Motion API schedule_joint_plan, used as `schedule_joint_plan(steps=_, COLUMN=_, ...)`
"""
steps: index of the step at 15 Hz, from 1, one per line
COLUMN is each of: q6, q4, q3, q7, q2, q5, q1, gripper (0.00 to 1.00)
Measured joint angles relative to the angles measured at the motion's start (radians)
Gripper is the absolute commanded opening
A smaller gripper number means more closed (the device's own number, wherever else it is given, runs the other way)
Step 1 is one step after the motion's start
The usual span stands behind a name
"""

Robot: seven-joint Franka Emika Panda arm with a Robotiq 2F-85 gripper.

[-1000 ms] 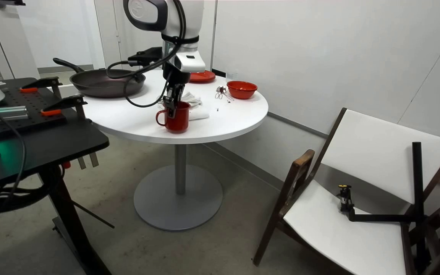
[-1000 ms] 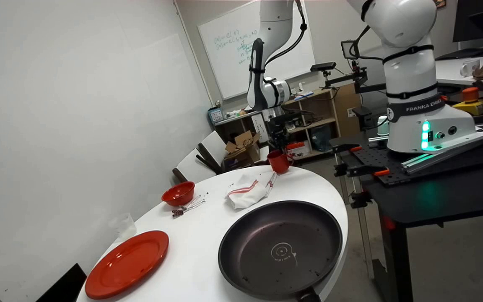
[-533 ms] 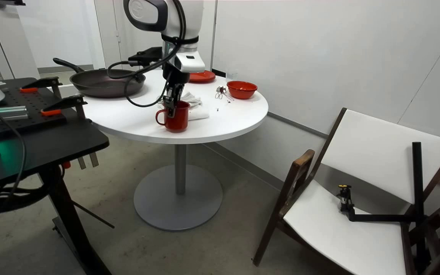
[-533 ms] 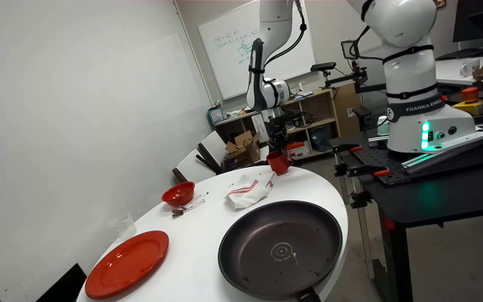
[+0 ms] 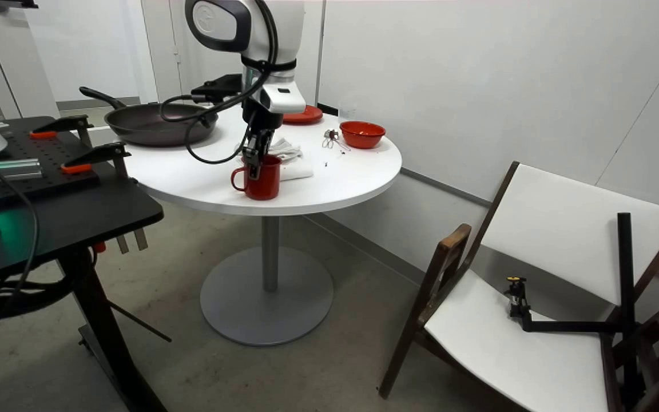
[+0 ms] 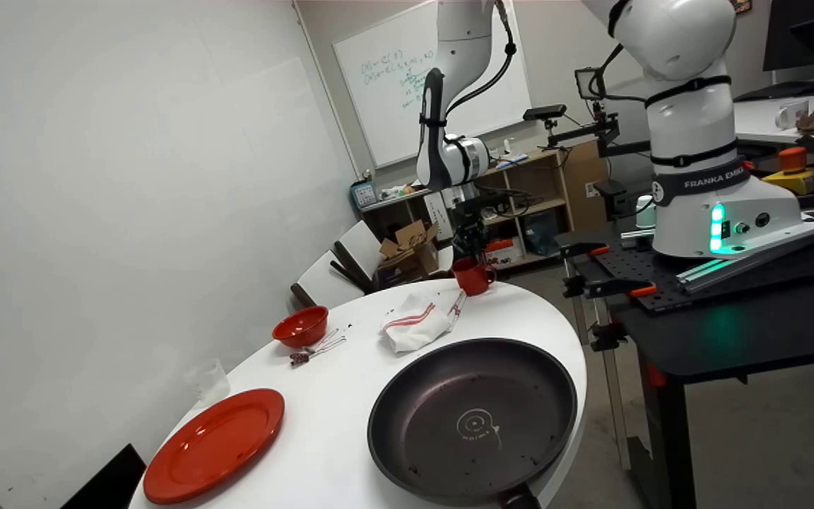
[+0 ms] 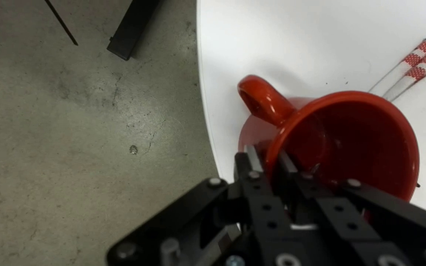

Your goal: Move the mug to the right

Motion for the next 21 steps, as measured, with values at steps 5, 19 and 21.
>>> schedule_joint_plan(steps=5, q6=0.000, q4=0.002, q3=0.000, q7=0.000, q2=0.000, q5=0.000, q1=0.000, gripper=0.70)
schedule_joint_plan(steps=19, q6=0.026, q4=-0.024, q3=-0.010, q7=-0.003, q2=-0.033, q5=-0.001, q1=-0.006, gripper=1.00)
schedule_joint_plan(steps=21, q6=0.049, q4=-0.057, q3=-0.017, q7=-0.012, q2=-0.067, q5=-0.001, q1=-0.010, gripper=1.00)
